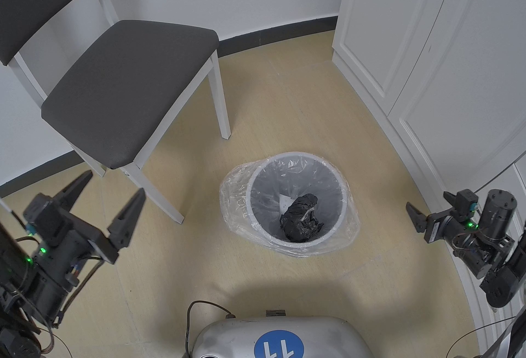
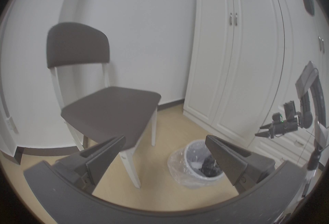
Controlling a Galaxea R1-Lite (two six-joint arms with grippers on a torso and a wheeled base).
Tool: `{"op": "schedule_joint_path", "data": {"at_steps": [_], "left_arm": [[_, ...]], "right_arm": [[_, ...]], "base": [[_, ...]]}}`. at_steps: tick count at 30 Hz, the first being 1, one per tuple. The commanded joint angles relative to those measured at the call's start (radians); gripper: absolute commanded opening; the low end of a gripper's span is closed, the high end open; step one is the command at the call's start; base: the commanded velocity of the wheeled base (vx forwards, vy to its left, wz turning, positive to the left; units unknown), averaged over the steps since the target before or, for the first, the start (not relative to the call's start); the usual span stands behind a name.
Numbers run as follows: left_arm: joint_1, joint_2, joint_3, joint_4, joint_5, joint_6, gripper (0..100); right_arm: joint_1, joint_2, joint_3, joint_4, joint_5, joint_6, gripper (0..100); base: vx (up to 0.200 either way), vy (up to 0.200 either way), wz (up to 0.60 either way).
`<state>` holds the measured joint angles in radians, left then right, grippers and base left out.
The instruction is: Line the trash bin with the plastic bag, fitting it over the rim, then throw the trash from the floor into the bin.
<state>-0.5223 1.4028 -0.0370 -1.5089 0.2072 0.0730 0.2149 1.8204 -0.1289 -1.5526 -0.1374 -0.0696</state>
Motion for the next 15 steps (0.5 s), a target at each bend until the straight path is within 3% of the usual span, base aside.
{"op": "schedule_joint_path", "data": {"at_steps": [1,7,12,15], "left_arm": [[-0.005,-0.309,0.037,0.058,0.058,-0.002,100],[0.024,-0.490,0.037,0.184,0.092,0.024,100],[0.087,-0.671,0.023,0.369,0.153,0.060,100],[0.134,-0.731,0.016,0.446,0.153,0.060,100]], "right_arm": [[0.015,-0.303,0.106,-0.018,-0.087,0.019,100],[0.047,-0.472,0.111,-0.018,-0.091,0.031,100],[0.035,-0.633,0.127,-0.018,-0.106,0.030,100],[0.034,-0.733,0.127,0.065,-0.117,0.040,100]], "base": [[0.000,0.000,0.00],[0.000,0.000,0.00],[0.000,0.000,0.00],[0.000,0.000,0.00]]}}
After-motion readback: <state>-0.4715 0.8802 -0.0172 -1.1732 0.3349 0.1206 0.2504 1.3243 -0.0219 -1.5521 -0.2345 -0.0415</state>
